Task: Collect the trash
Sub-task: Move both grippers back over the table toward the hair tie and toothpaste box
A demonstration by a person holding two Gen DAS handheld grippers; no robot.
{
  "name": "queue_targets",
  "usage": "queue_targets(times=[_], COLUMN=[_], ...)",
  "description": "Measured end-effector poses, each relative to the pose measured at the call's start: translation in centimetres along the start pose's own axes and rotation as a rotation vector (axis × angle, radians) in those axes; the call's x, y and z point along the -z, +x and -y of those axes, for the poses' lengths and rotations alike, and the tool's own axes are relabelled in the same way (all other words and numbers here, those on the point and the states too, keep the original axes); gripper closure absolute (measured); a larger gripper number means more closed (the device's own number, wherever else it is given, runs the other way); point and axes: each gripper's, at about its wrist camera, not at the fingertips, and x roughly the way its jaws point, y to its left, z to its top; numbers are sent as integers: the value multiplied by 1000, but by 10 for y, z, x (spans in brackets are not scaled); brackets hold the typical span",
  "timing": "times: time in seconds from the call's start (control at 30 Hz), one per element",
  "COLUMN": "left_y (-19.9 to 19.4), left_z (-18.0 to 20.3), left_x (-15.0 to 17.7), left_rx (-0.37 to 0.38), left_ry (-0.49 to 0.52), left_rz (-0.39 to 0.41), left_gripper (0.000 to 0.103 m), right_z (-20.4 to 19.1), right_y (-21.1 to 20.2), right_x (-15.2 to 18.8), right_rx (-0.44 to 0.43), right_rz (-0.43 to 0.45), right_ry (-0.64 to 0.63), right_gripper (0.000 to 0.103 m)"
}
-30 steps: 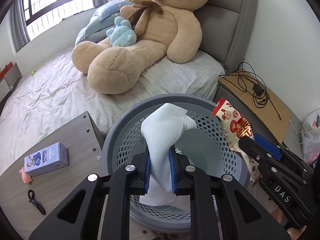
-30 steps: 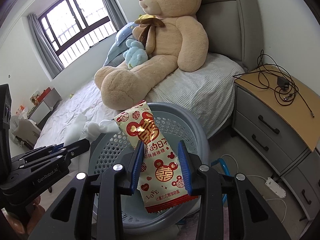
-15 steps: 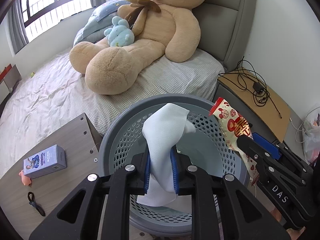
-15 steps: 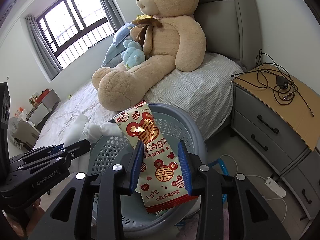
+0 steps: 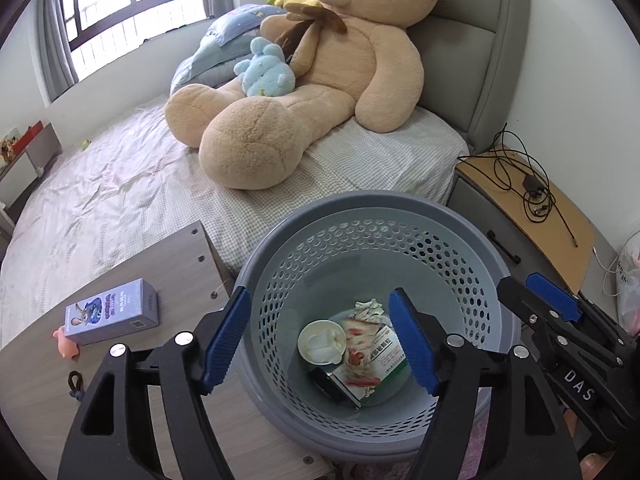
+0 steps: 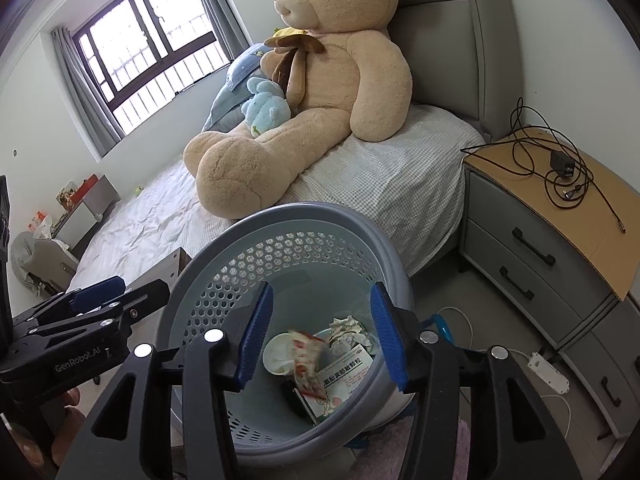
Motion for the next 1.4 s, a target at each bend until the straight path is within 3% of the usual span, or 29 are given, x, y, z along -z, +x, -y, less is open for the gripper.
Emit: queue_targets(times=[0.77,0.97,1.4], left_y=[-24,-32,-58], left_z=[-56,-82,-159], left_x=[45,65,112], left_rx=[-48,-68,-183], left_ry=[-112,-158,-305], left_rz=[-1,-7,-6], left_gripper=[18,15,13], right_z=[-57,-78,-138], right_y=[-6,-4,-7], right_x=[22,30,58], right_rx=[-28,-44,-94], right_rz=[-37,-48,-76], right_ry=[-105,-137,-243], right_gripper=[38,37,35])
